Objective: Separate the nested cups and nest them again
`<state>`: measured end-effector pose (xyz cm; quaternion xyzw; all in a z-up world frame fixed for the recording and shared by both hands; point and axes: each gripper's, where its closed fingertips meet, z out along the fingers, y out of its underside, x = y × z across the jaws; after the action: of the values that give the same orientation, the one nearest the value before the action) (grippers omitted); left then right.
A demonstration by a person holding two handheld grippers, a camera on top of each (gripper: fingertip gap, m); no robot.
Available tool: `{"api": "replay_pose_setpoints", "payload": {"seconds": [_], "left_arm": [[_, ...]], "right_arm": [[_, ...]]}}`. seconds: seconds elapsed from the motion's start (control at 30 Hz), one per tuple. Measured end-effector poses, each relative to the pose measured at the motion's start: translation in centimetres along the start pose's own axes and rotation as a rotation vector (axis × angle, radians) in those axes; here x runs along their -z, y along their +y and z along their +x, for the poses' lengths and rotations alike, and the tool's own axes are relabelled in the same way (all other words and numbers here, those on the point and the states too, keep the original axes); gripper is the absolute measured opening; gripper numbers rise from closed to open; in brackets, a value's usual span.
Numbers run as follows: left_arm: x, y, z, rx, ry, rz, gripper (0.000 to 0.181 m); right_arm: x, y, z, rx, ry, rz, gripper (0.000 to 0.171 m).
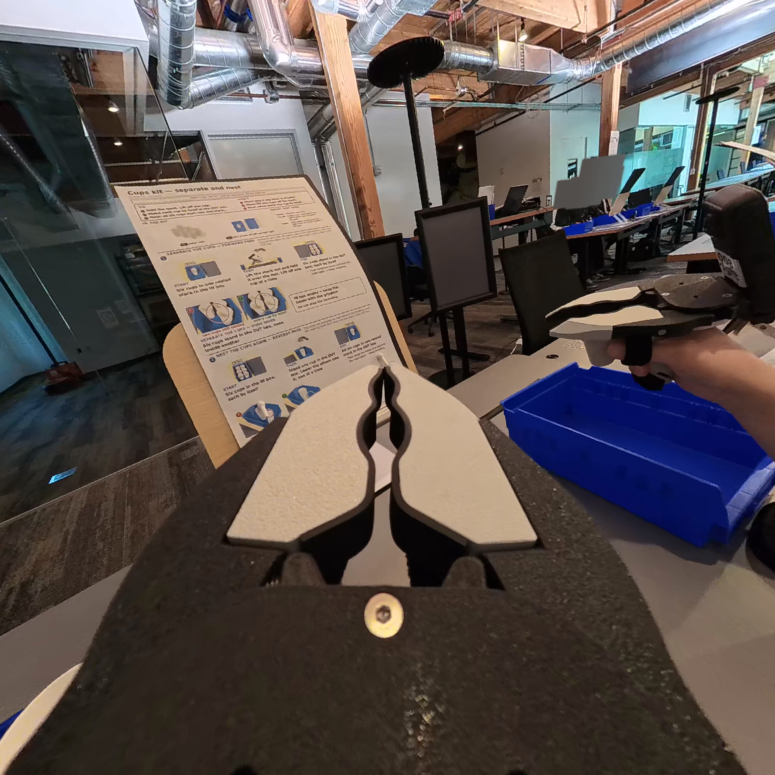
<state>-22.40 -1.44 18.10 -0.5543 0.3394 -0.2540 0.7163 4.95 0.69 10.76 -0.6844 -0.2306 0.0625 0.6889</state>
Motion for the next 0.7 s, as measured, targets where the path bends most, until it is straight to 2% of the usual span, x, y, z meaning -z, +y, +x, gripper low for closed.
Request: {"api": "replay_pose_setpoints", "payload": {"seconds": [0.2,0.27,0.4,0.47,0.6,0.7], "left_arm": [[0.9,-0.7,0.4,-0.009,0.027,-0.017,0.000],[1.6,-0.7,1.2,-0.021,0.063,-0.067,0.000],[3.6,0.4,3.4,-0.114,0.095,-0.270,0.005],[4.6,0.9,3.3,-0.184,0.005,-0.356,0.015],[6.7,3.1,2.0,-0.340,-0.168,-0.609,0.020],[8.0,6.6,1.6,-0.467,-0.082,-0.843,0.022]], "right_arm": [[0.6,-0.6,-0.4,-0.021,-0.042,-0.003,0.032],[1.0,-1.0,-0.4,-0.020,-0.051,0.001,0.033],[2.1,-1.5,-0.5,-0.029,-0.082,-0.008,0.035],[3.0,-2.2,-0.4,-0.043,-0.100,0.012,0.035],[4.4,-2.9,-0.8,-0.105,-0.187,0.016,0.036],[4.7,-2.3,-0.9,-0.120,-0.221,-0.025,0.036]]}}
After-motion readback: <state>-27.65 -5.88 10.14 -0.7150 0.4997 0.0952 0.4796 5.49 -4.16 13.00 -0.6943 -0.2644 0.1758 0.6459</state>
